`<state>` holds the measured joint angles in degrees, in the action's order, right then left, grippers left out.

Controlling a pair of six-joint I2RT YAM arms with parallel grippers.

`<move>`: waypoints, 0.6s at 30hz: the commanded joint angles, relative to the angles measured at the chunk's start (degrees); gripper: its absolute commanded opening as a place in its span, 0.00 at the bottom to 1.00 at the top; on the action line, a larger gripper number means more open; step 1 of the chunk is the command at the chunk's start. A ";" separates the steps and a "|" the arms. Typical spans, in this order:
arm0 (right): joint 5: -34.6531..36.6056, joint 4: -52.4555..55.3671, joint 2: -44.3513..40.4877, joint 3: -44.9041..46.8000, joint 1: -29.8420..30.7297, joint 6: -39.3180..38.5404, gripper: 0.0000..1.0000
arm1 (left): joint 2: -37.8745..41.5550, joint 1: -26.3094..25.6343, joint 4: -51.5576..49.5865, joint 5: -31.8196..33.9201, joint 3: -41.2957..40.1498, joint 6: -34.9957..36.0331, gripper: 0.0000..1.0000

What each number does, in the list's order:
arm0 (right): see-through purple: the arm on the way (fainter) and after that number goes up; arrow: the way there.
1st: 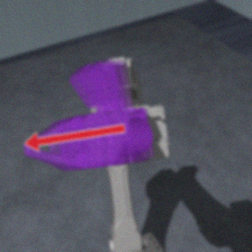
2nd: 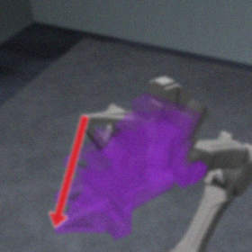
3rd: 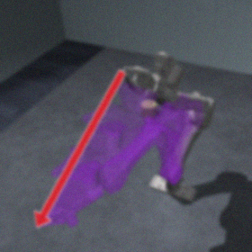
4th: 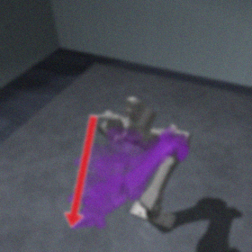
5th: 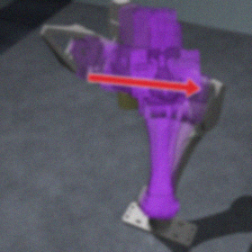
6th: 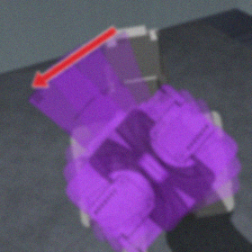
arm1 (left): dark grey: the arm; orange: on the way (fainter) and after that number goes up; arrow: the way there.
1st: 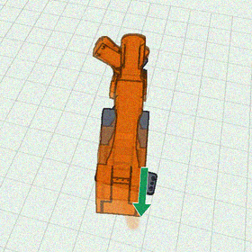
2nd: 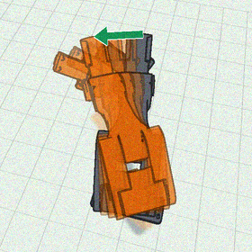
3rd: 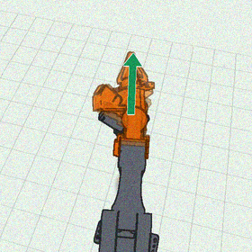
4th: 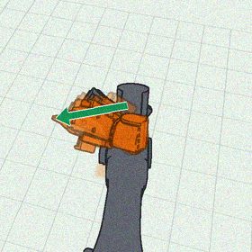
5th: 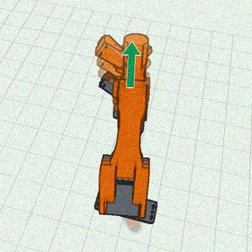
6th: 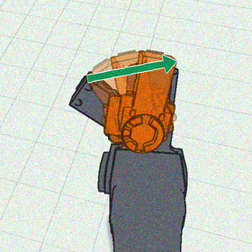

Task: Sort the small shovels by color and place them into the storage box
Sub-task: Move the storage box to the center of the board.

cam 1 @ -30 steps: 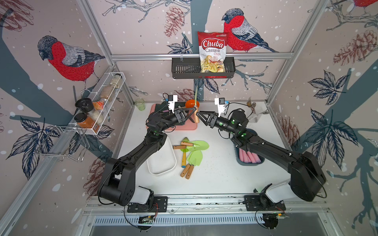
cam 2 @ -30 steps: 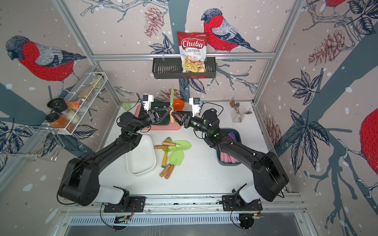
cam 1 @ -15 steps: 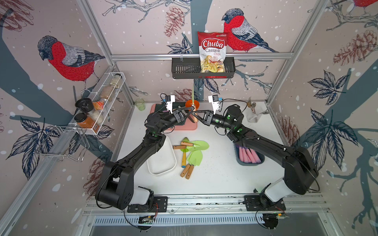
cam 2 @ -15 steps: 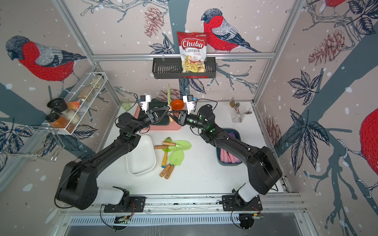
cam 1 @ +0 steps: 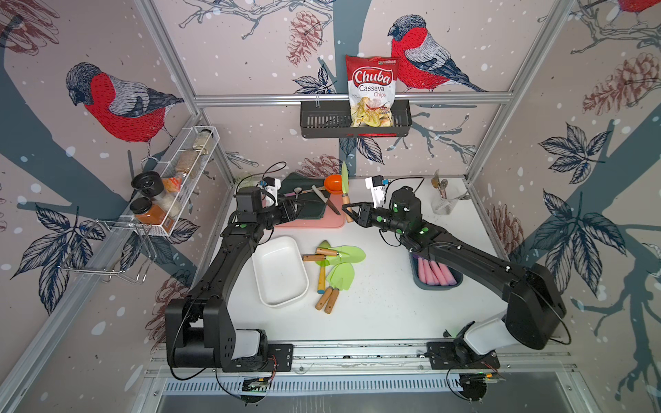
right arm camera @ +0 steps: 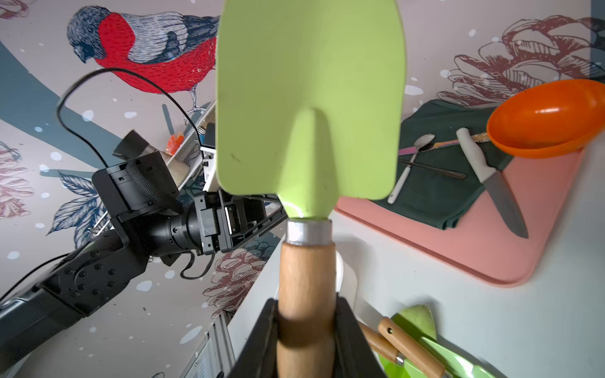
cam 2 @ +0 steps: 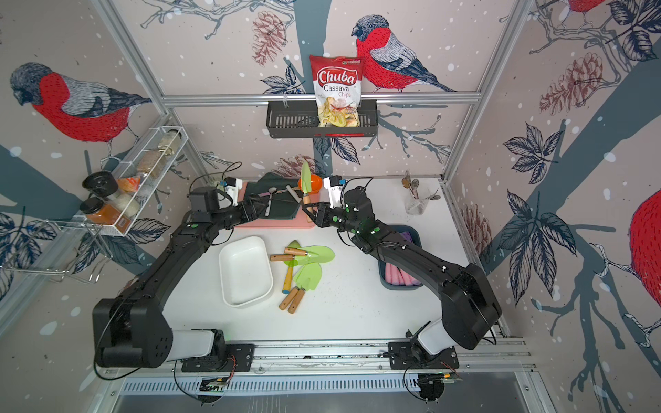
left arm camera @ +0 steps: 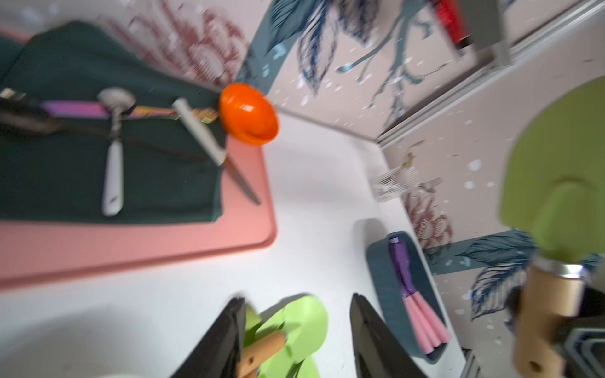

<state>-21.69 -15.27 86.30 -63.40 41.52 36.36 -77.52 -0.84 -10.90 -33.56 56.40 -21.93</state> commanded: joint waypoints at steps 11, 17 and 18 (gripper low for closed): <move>1.08 0.85 -2.49 5.39 0.67 -1.01 0.02 | -7.81 -1.07 -4.38 5.80 -9.64 -5.44 0.62; 2.61 1.73 -5.96 8.77 0.76 0.02 0.02 | -11.57 -7.48 -3.59 2.73 -8.49 -8.76 0.62; 3.00 1.83 -6.65 9.33 0.84 0.20 0.02 | -11.90 -8.05 -3.28 2.24 -8.63 -10.09 0.62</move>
<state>-19.88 -12.40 81.25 -55.07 42.15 36.16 -88.79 -7.55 -15.68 -28.75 47.40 -28.75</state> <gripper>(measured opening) 0.275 0.621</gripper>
